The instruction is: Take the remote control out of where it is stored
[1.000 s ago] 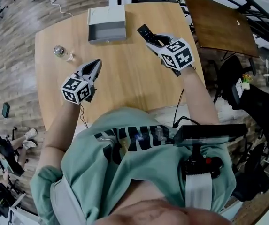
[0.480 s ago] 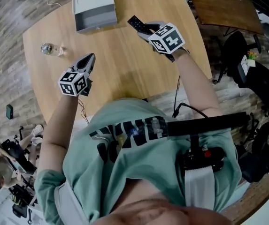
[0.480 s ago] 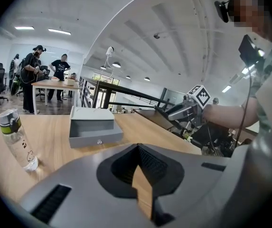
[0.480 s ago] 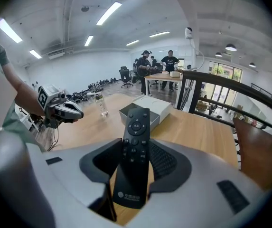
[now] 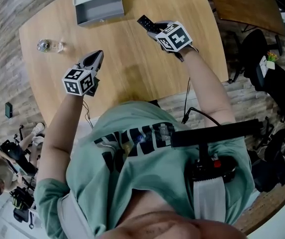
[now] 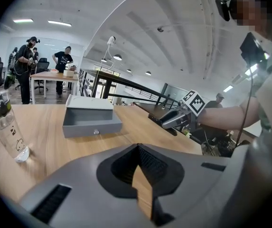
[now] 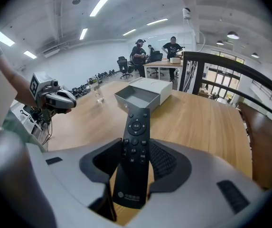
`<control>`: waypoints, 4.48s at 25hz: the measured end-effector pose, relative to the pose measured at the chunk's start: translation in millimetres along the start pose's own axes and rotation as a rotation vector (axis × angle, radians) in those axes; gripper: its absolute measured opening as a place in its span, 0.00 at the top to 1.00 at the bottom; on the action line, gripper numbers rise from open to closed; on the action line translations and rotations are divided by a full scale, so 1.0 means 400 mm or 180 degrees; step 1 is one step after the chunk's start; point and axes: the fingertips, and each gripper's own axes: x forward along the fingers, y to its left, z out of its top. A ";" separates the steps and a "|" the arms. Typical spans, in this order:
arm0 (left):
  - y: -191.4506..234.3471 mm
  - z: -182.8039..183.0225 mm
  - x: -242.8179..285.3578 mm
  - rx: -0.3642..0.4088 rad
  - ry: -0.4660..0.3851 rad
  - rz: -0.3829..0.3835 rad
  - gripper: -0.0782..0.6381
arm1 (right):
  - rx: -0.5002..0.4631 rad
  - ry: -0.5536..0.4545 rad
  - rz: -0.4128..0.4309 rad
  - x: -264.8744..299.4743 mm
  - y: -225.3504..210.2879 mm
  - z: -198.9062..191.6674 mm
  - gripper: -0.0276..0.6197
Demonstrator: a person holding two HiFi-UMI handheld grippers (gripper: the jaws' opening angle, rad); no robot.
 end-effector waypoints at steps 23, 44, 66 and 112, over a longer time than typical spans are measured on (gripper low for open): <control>0.038 -0.066 -0.081 -0.0069 0.0047 0.0049 0.91 | 0.0345 0.0095 0.0067 0.153 -0.012 -0.081 0.48; 0.168 -0.008 -0.589 0.0114 -0.0954 0.0080 0.91 | 0.0361 -0.0614 0.0056 -0.056 0.351 0.225 0.65; 0.206 -0.171 -0.832 -0.0282 -0.1435 -0.0073 0.91 | -0.0052 -0.0770 -0.0165 -0.217 0.611 0.316 0.95; -0.246 -0.002 -0.639 0.0002 -0.1477 0.0171 0.91 | 0.0063 -0.1487 0.0696 -0.414 0.537 0.130 0.95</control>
